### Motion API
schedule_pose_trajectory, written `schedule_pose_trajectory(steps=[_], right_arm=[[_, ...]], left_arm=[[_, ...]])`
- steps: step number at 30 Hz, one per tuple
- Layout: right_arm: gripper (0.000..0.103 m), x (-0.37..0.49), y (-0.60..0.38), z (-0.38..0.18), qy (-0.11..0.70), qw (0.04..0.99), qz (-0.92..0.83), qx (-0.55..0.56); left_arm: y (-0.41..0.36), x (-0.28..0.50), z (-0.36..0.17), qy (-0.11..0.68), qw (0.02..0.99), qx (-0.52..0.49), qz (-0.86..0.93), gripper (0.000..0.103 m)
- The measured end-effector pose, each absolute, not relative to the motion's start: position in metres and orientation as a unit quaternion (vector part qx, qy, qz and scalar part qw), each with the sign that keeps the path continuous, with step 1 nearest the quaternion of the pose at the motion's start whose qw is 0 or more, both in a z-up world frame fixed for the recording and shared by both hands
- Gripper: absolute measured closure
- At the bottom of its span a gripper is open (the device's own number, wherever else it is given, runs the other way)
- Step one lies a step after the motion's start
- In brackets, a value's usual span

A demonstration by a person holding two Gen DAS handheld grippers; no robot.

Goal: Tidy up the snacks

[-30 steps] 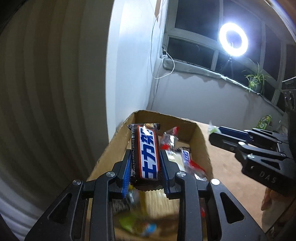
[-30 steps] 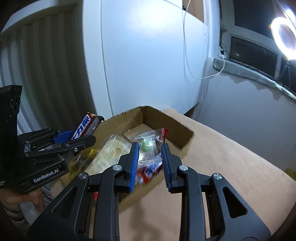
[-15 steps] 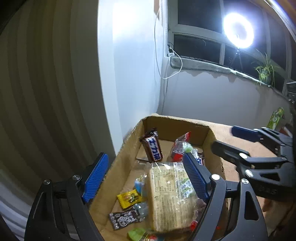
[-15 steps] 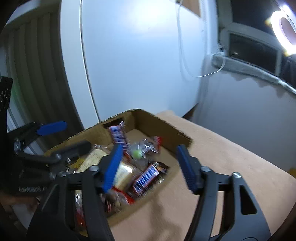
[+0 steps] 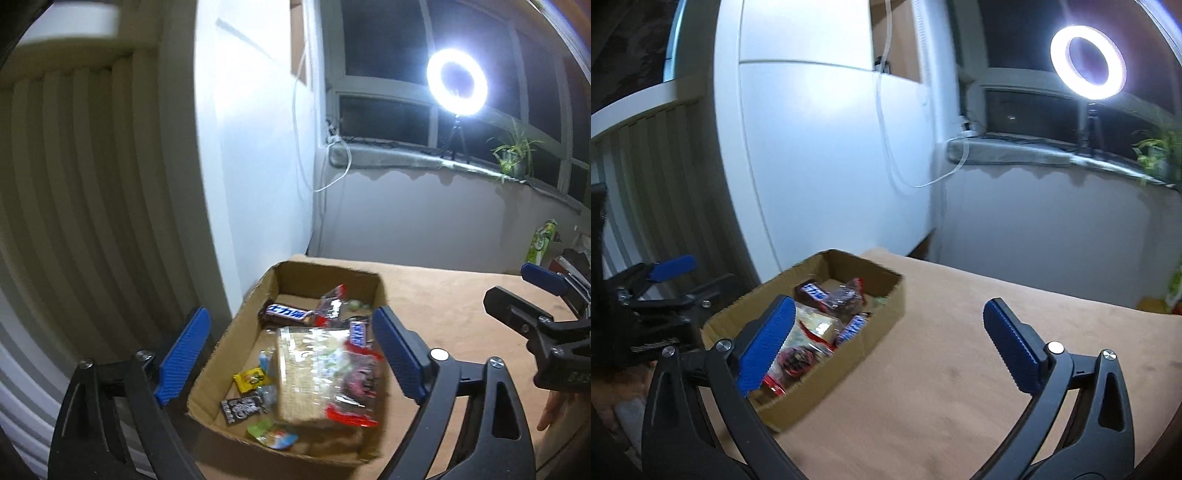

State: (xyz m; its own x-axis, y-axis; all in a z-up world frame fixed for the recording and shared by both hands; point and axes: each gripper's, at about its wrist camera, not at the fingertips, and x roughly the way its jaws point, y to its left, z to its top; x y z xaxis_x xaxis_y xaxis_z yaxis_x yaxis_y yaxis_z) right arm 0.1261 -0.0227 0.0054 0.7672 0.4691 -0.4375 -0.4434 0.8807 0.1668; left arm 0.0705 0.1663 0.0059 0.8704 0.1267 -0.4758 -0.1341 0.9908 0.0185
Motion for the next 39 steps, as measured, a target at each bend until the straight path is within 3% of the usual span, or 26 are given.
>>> schedule_pose_trajectory(steps=[5, 20, 39], right_arm=[[0.0, 0.109, -0.053, 0.01, 0.239, 0.947, 0.212, 0.037], [0.0, 0.048, -0.162, 0.014, 0.233, 0.964, 0.12, 0.04], [0.0, 0.026, -0.214, 0.01, 0.225, 0.966, 0.1, 0.076]], left_arm=[[0.134, 0.056, 0.018, 0.232, 0.972, 0.007, 0.048, 0.001], [0.042, 0.045, 0.019, 0.258, 0.966, 0.006, -0.03, 0.001], [0.002, 0.026, 0.024, 0.255, 0.966, 0.007, -0.037, 0.001]])
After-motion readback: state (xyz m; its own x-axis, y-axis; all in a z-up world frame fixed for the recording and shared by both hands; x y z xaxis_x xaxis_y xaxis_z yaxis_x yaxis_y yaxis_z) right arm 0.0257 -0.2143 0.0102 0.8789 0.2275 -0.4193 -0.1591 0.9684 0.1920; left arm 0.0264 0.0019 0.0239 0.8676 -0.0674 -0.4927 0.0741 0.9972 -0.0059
